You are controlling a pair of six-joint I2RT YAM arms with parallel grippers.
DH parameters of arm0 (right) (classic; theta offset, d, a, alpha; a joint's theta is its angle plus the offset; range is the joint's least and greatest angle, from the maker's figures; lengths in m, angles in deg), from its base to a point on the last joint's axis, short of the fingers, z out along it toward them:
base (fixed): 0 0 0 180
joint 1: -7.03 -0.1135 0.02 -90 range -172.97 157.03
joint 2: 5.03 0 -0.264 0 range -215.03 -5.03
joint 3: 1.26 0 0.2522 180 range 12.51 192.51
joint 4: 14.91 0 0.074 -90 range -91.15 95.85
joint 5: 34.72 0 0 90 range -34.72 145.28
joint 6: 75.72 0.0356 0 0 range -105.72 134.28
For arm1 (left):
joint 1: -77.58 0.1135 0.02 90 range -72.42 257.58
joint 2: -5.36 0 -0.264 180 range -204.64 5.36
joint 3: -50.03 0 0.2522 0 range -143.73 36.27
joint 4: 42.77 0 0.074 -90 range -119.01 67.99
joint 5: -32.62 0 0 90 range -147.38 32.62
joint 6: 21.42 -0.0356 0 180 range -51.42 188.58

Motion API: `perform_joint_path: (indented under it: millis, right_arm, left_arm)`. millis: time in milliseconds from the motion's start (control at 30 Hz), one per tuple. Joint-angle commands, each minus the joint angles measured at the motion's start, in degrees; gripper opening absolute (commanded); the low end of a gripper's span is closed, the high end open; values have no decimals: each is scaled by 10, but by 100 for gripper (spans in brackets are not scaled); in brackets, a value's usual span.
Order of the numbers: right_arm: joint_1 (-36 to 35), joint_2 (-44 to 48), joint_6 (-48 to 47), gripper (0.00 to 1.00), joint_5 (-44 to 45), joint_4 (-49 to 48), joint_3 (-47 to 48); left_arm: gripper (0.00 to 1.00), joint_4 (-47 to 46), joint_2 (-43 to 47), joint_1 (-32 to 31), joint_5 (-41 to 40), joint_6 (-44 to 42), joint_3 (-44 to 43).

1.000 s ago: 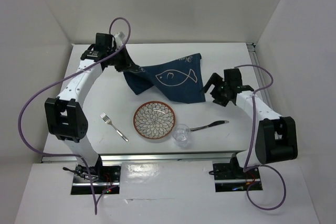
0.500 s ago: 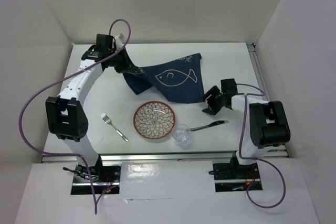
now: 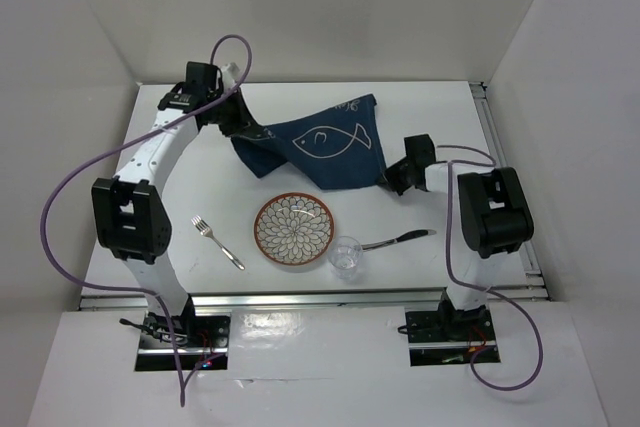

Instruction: Set the dinner table for one person

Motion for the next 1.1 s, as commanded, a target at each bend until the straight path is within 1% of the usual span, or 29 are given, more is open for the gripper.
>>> perform_joint_path:
  millis: [0,67,100,133,200,233,300,333,433,467,600,733,833,900,1000,1067]
  right_arm:
    - [-6,-17,-25,0,91,30,59]
    - [-12,8,-50,0,114,57,113]
    - [-12,17,-83,0,119,63,134]
    - [-1,28,-99,0,127,69,181]
    - [4,59,-132,0,127,93,236]
    - [13,71,-167,0,127,100,292]
    - [18,106,-210,0,113,119,343]
    - [24,119,-221,0,113,127,385]
    - [24,176,-245,0,97,149,428]
    - [24,211,-252,0,97,158,428]
    - [30,286,-257,0,90,165,416]
    - [30,314,-257,0,90,178,423]
    - [30,319,-257,0,96,171,423]
    - [30,314,-257,0,102,165,423]
    - [35,288,-262,0,90,145,429]
    - [42,256,-262,0,83,130,442]
  left_arm:
    - [0,13,-11,1,1,-19,-54]
    - [0,26,-23,8,1,-24,-80]
    - [0,32,-23,8,1,-24,-114]
    - [0,45,-23,17,1,-30,-135]
    - [0,51,-30,40,20,-30,-177]
    - [0,51,-30,48,36,-30,-211]
    - [0,51,-8,70,41,-13,-249]
    - [0,51,0,75,48,-8,-258]
    - [0,51,38,89,63,11,-273]
    - [0,46,50,97,69,17,-273]
    - [0,46,109,107,75,22,-268]
    - [0,46,142,122,87,22,-275]
    - [0,46,148,128,87,22,-290]
    - [0,58,133,128,87,22,-310]
    - [0,63,99,128,79,17,-329]
    - [0,63,77,128,72,11,-340]
